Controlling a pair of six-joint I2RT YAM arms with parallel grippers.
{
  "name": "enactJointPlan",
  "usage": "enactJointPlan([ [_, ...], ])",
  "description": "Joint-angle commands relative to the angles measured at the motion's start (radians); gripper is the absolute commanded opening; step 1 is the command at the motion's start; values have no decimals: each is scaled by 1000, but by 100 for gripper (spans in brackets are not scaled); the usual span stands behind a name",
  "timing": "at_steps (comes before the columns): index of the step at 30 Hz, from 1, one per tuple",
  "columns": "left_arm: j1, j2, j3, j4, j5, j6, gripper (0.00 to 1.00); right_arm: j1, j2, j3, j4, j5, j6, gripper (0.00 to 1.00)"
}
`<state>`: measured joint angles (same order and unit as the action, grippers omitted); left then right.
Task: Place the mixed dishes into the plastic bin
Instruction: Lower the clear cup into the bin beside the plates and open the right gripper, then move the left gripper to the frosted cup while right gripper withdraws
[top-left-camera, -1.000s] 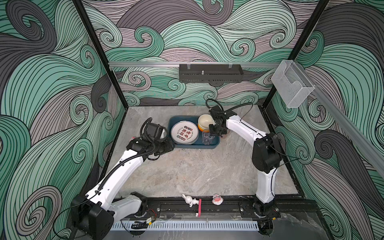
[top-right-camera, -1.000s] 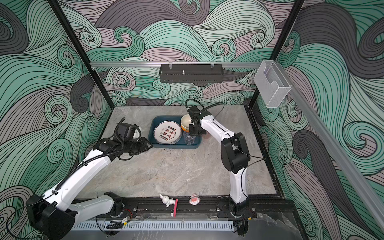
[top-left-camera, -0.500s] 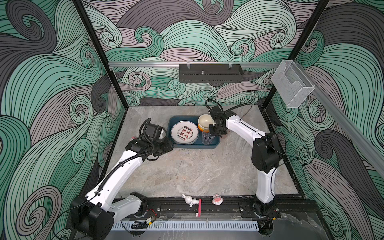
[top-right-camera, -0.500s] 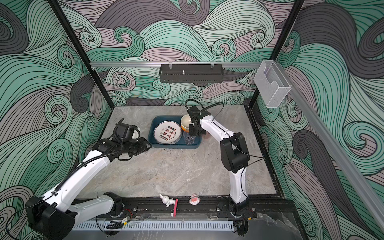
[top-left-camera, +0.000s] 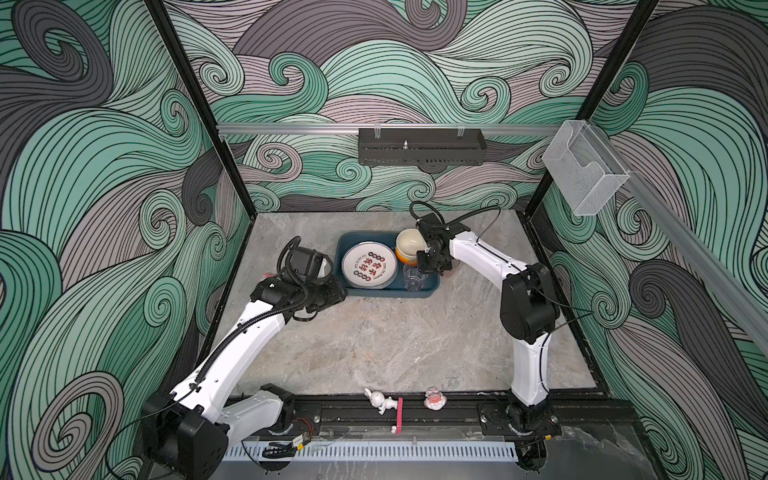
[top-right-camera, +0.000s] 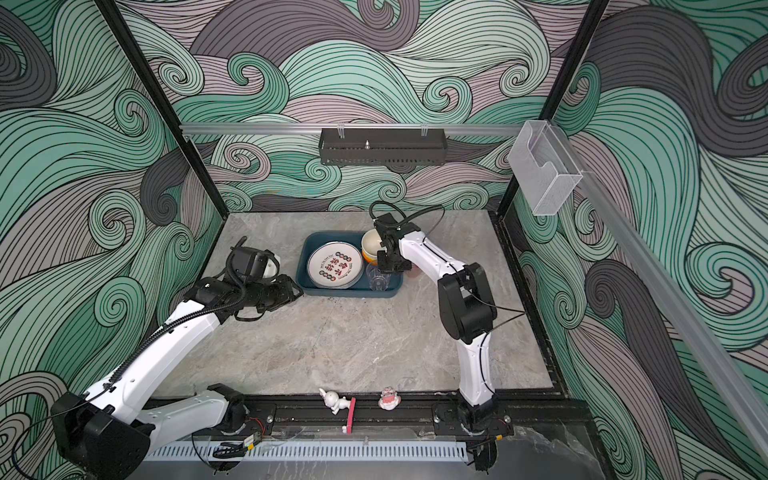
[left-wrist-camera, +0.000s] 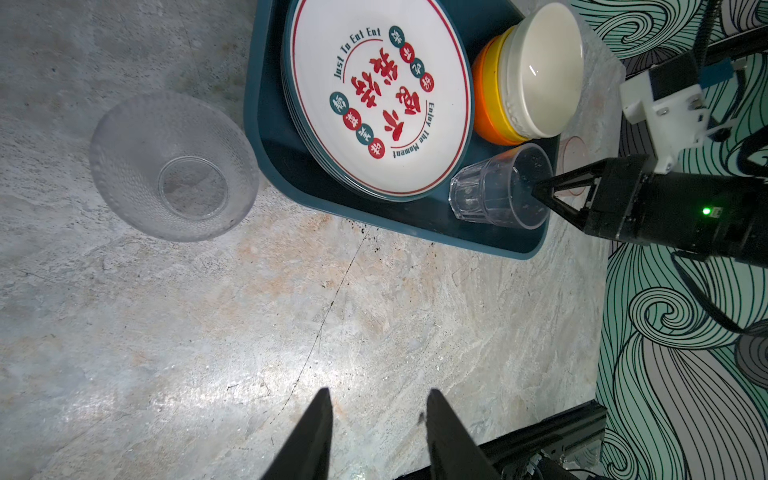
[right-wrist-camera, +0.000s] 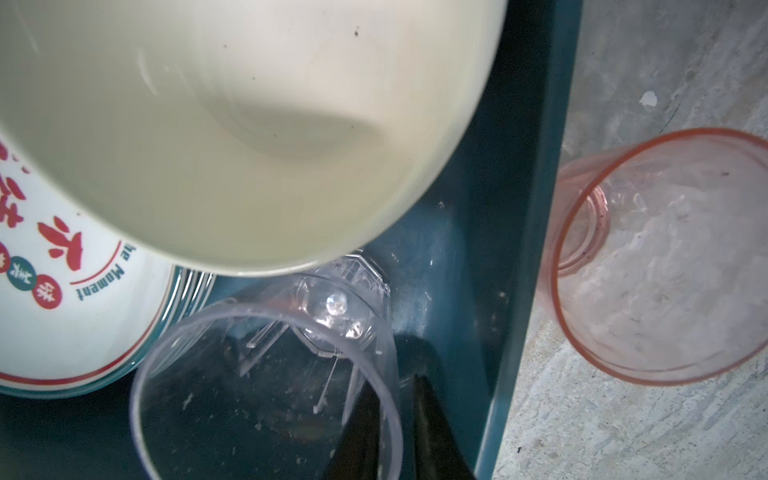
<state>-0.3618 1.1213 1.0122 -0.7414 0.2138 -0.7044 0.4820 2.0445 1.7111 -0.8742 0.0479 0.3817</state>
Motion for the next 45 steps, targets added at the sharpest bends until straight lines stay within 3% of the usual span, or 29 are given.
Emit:
enactJointPlan([
  [1, 7, -17, -4, -16, 2, -7, 41, -5, -6, 11, -6, 8, 10, 23],
  [8, 19, -21, -2, -33, -14, -3, 46, -5, -81, 5, -8, 14, 4, 30],
  [17, 66, -30, 5, -77, -80, 13, 49, -5, -239, -62, -8, -9, -7, 32],
  [25, 126, -13, 11, -85, -109, 19, 49, -2, -421, -212, 41, -70, -10, 33],
  [37, 236, 91, 23, -38, -186, -13, 53, 36, -697, -530, 209, -279, 3, 38],
  [45, 265, 229, 46, 5, -172, -46, 53, 75, -785, -633, 230, -298, 0, 39],
])
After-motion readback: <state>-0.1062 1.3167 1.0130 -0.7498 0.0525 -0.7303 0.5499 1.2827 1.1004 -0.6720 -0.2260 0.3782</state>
